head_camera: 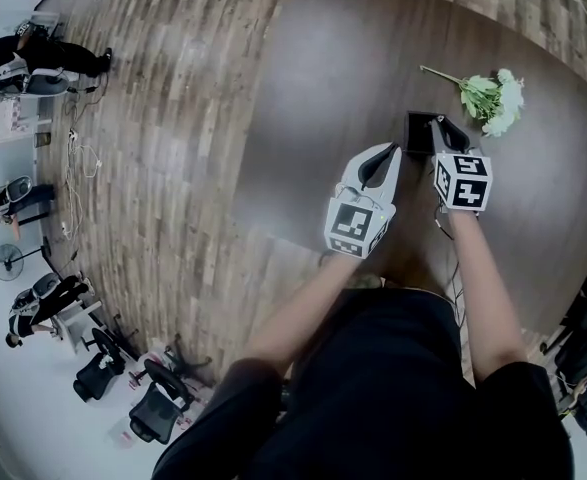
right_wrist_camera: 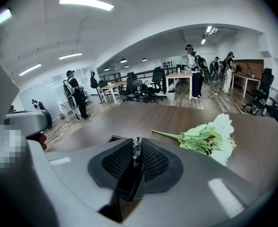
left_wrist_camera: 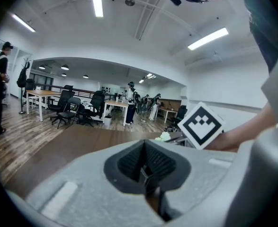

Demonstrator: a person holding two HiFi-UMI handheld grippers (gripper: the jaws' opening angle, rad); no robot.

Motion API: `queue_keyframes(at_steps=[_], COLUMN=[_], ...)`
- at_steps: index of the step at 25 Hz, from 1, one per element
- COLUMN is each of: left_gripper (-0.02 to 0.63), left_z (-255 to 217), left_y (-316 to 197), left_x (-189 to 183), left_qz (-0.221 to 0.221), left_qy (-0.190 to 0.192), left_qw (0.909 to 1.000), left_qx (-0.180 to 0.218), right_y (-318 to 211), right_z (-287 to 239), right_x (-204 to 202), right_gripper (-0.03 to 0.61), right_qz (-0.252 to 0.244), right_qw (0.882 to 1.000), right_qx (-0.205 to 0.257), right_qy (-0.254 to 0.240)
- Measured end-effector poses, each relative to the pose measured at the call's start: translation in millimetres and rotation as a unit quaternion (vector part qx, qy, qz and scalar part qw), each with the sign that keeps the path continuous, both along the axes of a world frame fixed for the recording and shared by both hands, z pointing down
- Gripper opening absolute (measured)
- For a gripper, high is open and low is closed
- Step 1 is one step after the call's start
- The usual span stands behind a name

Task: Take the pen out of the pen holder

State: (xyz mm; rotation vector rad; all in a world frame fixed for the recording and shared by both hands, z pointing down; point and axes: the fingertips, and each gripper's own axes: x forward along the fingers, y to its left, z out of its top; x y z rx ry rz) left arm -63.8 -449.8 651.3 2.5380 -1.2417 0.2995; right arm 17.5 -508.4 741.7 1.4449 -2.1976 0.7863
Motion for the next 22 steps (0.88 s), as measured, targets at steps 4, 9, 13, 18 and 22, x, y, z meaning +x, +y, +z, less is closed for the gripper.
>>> queue_keyframes(at_steps=[4,9,13,18,22], left_gripper=[0.003,0.003,0.003,0.003,0.003], left_z=[-8,-22,-40,-75,-100], left_y=[8,25,43,66,87], left_x=[-5,-15,-29,-58,-73], left_qz=[0.005,0.002,0.015,0.014,0.032], left_qy=[-0.002,0.010,0.016,0.035,0.049], left_qw=[1.0000,0.9999,0.9997,0.9989,0.9977], left_qx=[0.002,0.004,0.013,0.028,0.034], right_y=[10,29,47,83,114], right_z=[-17,-47,-83,-126,-158], right_x=[-7,-9,-13,-24,-33], right_gripper=[0.057,0.057,0.057,0.057,0.057], right_qz=[-0.007,-0.005,0.011,0.035,0.050], right_qw=[1.000,0.999,0.998,0.995,0.993], right_qx=[0.014,0.039,0.066,0.089,0.105], right_qy=[-0.004,-0.003,0.002,0.007,0.019])
